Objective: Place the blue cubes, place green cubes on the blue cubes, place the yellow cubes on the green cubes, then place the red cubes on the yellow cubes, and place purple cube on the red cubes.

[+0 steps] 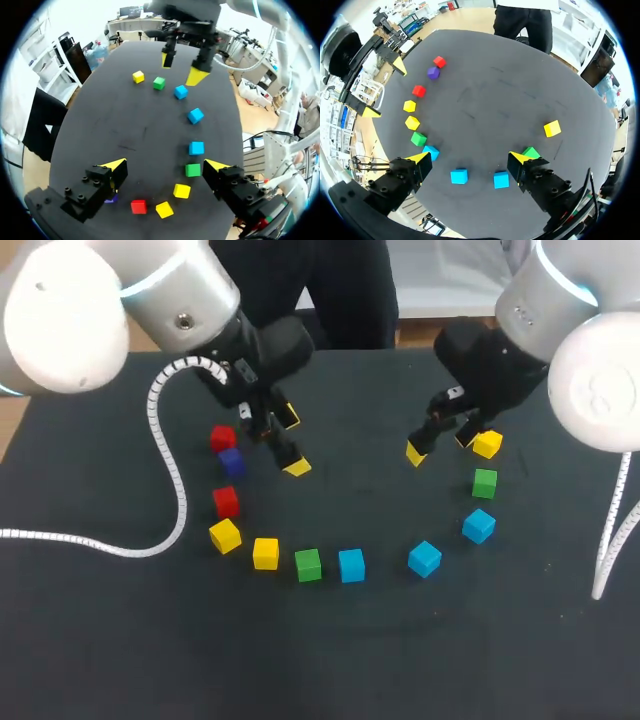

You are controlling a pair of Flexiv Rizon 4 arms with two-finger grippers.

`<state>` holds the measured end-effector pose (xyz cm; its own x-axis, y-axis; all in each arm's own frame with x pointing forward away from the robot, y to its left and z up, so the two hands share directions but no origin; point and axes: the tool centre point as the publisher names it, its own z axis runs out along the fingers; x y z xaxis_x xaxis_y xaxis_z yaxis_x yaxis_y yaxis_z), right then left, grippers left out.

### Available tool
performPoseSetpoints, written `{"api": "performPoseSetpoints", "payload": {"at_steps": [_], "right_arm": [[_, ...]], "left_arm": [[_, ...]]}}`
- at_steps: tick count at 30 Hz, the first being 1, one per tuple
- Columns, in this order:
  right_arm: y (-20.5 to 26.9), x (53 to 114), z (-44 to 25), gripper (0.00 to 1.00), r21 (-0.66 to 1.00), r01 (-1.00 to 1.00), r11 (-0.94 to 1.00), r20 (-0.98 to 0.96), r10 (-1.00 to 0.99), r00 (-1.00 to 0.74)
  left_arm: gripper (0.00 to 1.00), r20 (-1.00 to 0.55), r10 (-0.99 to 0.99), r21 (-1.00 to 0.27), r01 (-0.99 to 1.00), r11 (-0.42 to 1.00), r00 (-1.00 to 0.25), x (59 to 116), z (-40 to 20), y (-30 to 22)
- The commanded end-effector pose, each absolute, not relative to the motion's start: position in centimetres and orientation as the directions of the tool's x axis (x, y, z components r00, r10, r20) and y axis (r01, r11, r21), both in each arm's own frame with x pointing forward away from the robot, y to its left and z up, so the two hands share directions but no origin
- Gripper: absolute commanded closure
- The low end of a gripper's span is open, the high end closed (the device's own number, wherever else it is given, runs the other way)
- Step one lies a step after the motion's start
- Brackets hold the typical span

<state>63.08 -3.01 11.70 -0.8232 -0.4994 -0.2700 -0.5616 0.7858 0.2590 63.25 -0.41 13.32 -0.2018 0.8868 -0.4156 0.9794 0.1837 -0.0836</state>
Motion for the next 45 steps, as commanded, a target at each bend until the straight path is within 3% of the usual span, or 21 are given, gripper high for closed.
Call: {"api": "performPoseSetpoints", "payload": {"at_steps": [1, 13, 20, 45], "right_arm": [[-3.1, 63.0, 11.7, 0.00, 0.258, -0.561, 0.786, -0.272, -0.498, -0.823], [-3.1, 63.0, 11.7, 0.00, 0.258, -0.561, 0.786, -0.272, -0.498, -0.823], [-3.1, 63.0, 11.7, 0.00, 0.258, -0.561, 0.786, -0.272, -0.498, -0.823], [-3.1, 63.0, 11.7, 0.00, 0.258, -0.561, 0.786, -0.272, -0.498, -0.823]], "left_arm": [[0.00, -0.422, 0.886, -0.049, 0.981, 0.190, -0.193, 63.5, 13.0, -0.7], [0.00, -0.572, 0.797, -0.045, 0.978, 0.205, -0.194, 63.5, 11.5, -0.3], [0.00, -0.659, 0.716, -0.115, 0.972, 0.206, -0.230, 64.0, 10.9, 0.9], [0.00, -0.724, 0.658, -0.097, 0.975, 0.200, -0.207, 59.2, 14.0, 1.7]]}}
